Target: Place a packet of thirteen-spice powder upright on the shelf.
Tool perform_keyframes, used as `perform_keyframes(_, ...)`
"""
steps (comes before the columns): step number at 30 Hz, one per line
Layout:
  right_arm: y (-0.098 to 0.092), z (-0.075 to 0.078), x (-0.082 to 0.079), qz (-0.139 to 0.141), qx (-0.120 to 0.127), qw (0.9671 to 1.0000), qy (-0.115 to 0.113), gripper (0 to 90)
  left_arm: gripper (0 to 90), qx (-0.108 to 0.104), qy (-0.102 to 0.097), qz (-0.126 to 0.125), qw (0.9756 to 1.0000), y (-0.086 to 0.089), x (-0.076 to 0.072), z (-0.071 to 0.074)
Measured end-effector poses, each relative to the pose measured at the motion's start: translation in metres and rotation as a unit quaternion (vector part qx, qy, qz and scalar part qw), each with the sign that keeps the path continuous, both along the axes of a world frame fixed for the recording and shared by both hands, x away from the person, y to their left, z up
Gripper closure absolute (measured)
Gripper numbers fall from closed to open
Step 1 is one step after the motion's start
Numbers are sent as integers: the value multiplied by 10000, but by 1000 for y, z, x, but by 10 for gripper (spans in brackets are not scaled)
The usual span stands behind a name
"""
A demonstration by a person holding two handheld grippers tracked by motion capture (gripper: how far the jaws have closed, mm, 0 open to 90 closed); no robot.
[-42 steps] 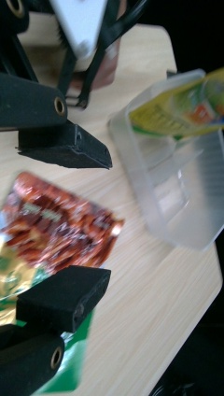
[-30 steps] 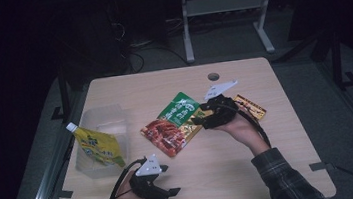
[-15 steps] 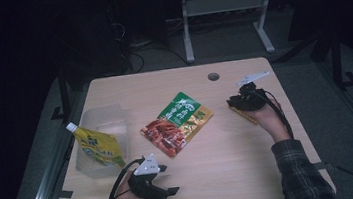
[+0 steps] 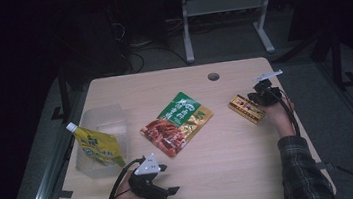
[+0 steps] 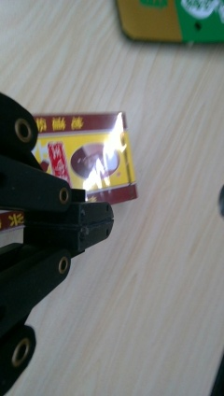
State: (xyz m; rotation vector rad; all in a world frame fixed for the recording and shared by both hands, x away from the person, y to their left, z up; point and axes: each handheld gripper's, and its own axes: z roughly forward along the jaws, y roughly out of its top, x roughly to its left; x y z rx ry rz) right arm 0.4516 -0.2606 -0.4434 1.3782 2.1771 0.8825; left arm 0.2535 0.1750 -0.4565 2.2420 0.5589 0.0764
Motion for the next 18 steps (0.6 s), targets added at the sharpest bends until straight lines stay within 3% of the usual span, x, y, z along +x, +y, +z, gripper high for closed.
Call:
perform_keyframes(7,-7,-12,6,-111,-26,9999,92,898,156,-23,4,-2,10000,0,1,0)
perform_keyframes(18,5,-16,3,596,-114,9978,267,900,157,-44,12,-29,10000,-1,0,0)
